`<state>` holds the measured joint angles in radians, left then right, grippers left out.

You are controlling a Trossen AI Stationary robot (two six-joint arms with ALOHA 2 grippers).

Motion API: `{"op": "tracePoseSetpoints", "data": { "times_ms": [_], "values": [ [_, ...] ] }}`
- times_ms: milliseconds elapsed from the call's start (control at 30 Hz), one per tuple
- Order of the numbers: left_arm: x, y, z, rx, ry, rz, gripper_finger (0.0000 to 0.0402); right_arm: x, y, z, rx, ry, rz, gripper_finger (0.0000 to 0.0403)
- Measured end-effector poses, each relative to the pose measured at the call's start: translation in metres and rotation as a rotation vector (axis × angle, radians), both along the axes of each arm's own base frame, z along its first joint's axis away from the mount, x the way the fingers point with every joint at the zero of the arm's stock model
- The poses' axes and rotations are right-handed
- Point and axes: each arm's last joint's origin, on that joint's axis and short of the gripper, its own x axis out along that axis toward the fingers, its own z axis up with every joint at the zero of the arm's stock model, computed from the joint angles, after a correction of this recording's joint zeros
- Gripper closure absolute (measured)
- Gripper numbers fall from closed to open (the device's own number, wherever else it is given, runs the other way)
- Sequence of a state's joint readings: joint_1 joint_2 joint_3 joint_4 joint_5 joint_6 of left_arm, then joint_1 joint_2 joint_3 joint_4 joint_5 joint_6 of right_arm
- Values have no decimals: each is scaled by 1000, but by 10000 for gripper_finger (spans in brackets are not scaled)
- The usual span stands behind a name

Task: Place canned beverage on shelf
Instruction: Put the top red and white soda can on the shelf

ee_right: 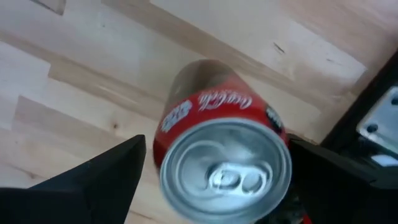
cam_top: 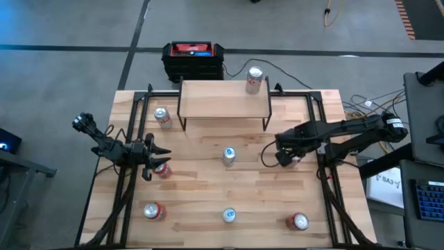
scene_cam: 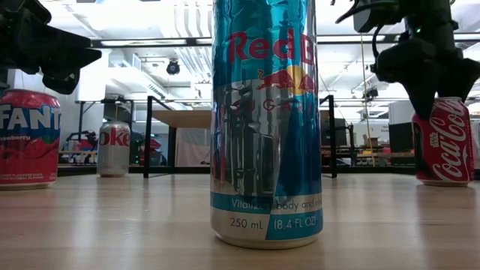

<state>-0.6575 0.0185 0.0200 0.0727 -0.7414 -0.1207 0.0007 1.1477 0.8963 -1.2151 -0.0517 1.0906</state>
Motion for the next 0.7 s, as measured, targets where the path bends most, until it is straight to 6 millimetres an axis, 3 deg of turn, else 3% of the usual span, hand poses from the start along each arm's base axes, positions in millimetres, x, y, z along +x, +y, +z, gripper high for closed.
{"op": "tracePoseSetpoints", "data": {
  "times_ms": [367, 700],
  "values": [
    [0, 0, 0, -1, 0, 0, 283, 0, -8, -10, 23, -22, -19, 97],
    [0, 0, 0, -1, 0, 0, 283, 11, -8, 9, 31, -111, 1, 97]
  ]
}}
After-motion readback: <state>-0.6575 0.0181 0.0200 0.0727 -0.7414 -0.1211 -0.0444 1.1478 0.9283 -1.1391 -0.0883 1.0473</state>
